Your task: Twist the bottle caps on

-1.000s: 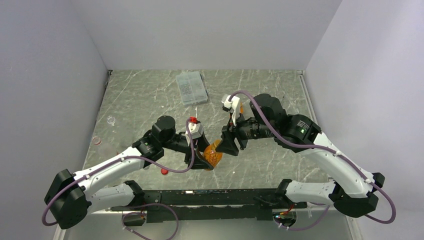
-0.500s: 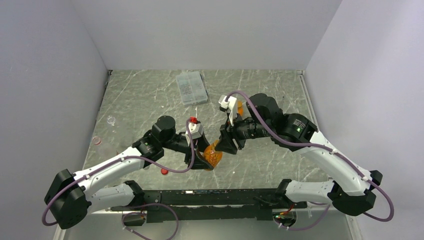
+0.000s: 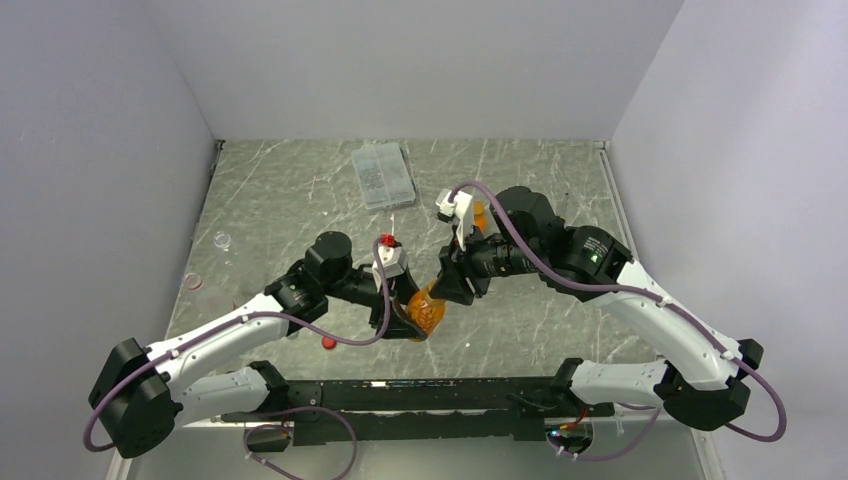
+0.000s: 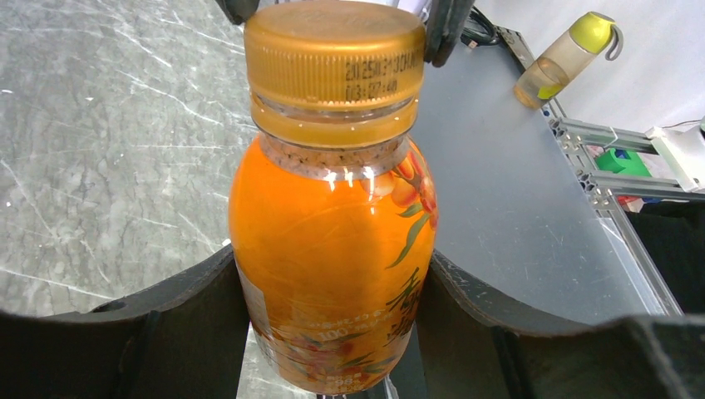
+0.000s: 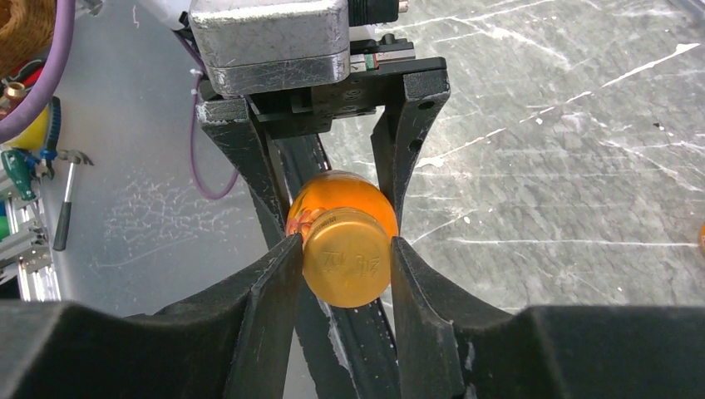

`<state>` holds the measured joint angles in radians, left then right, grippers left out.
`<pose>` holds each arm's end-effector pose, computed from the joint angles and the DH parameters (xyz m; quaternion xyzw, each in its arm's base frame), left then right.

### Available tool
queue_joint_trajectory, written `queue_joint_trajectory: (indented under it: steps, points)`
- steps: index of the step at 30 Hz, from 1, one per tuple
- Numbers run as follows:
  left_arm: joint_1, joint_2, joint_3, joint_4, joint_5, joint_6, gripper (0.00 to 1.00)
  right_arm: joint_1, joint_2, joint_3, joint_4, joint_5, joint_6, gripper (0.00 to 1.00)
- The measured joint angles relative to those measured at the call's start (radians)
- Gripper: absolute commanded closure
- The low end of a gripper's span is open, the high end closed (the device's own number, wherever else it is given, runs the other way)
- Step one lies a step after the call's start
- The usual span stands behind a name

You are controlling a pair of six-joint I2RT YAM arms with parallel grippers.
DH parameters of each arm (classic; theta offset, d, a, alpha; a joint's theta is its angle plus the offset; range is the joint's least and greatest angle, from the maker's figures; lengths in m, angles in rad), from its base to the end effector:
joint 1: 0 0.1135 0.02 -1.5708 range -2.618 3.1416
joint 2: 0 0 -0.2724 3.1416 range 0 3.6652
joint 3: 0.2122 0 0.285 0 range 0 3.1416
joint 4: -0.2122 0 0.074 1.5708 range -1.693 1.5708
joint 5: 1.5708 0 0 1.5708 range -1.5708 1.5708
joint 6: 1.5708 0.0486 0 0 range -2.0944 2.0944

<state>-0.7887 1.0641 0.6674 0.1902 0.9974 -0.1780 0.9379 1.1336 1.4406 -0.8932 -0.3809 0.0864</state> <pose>0.1586 -0.2176 0.2788 0.4925 0.5595 -0.5860 0.3177 0.1341 0.2133 0.4358 -0.4389 0.7511 0.3729 0.3228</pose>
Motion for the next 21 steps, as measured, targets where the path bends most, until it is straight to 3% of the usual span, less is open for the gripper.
queue_joint_trajectory:
  steps: [9, 21]
  points:
    - [0.000, -0.009, 0.008, -0.084, -0.146, 0.041, 1.00, 0.004, 0.029, 0.002, 0.000, 0.067, 0.028, 0.63]
    - [0.000, -0.028, 0.013, -0.101, -0.253, 0.080, 1.00, 0.019, 0.039, 0.023, 0.001, 0.132, 0.074, 0.62]
